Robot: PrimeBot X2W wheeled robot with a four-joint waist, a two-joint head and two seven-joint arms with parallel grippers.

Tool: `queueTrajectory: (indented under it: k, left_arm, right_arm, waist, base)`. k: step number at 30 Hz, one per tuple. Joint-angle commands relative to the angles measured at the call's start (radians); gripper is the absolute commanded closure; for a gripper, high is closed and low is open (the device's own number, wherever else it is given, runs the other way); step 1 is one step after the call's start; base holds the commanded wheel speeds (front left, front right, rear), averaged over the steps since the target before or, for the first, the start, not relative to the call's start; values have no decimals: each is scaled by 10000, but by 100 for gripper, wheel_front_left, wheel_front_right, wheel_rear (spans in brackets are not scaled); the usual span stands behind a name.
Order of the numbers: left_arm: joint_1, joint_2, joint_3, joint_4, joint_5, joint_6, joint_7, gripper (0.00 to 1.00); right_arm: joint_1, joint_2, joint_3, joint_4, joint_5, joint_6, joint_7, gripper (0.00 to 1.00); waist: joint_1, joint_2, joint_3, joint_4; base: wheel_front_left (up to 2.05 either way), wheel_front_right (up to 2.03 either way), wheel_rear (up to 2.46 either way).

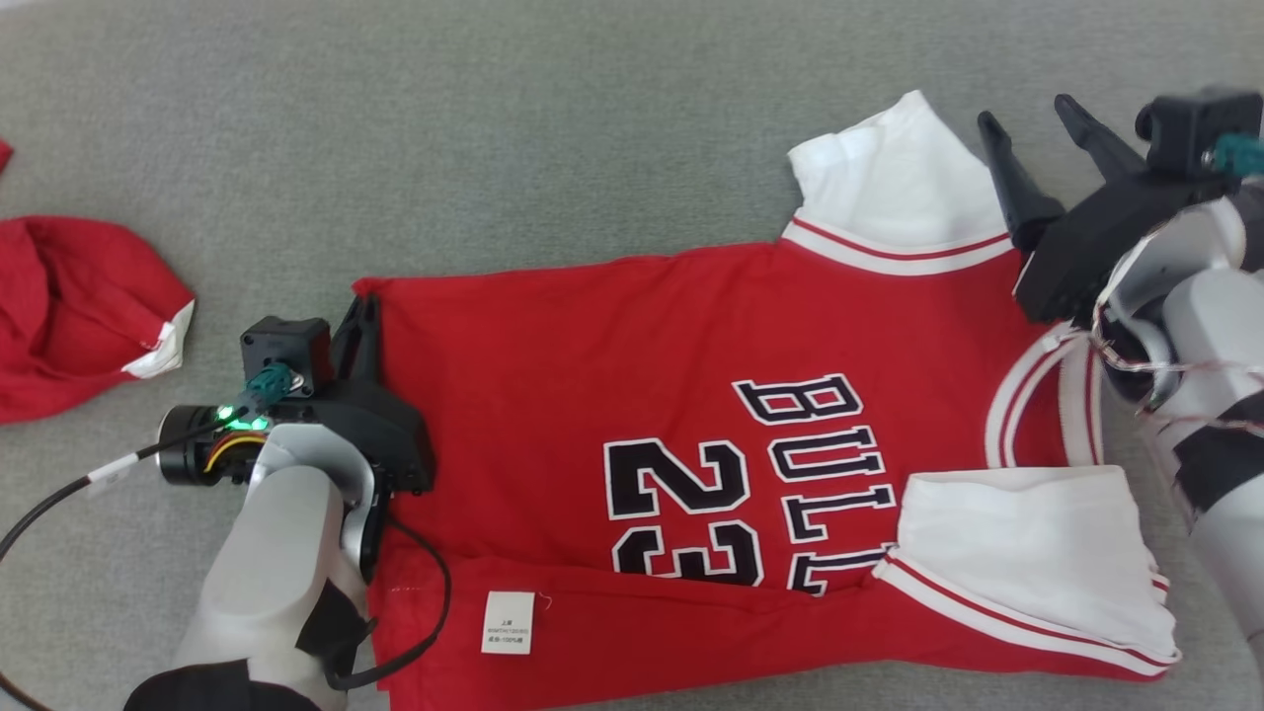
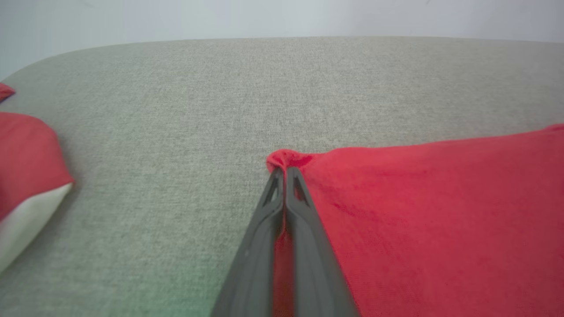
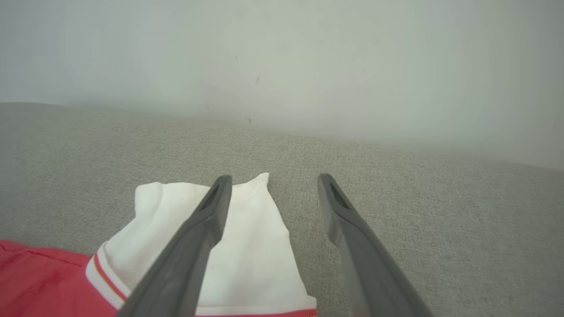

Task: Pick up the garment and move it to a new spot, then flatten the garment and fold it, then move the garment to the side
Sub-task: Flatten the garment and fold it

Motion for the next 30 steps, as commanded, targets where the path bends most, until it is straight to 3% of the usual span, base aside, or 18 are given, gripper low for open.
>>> queueTrajectory:
  k: [1, 13, 26, 27, 29, 30]
  left_arm:
    - [-108, -53, -73, -81, -31, -4, -82, 100]
    - [-505, -137, -928, -505, -573, -40, -164, 100]
    - [-628, -160, -2586, -1033, -1866, 423, -175, 100]
    - [-652, -168, -2680, -1059, -1942, 435, -177, 100]
    - [-676, -173, -2856, -1090, -2056, 520, -180, 100]
    - [-702, -173, -2914, -1084, -2101, 545, -182, 100]
  right_arm:
    - [-273, -71, 53, 167, 227, -25, 247, 0]
    - [-1550, -642, 1133, 1200, 1155, -25, 2069, 0]
    - [-2474, -1048, 2118, 1706, 1402, -25, 2205, 0]
    - [-2559, -1052, 2181, 1739, 1409, -25, 2187, 2]
    - [-2690, -1087, 2343, 1789, 1382, -25, 2231, 18]
    - [-2754, -1087, 2421, 1824, 1364, -25, 2270, 40]
  waist:
    - [-1, -1, 186, 211]
    - [-1, -1, 654, 816]
    - [-1, -1, 1146, 1219]
    - [-1, -1, 1206, 1240]
    - [-1, -1, 1288, 1268]
    - [-1, -1, 1323, 1272]
  base:
    - [0, 0, 0]
    - [0, 0, 0]
    - [0, 0, 0]
    - [0, 0, 0]
    - [0, 0, 0]
    - [0, 0, 0]
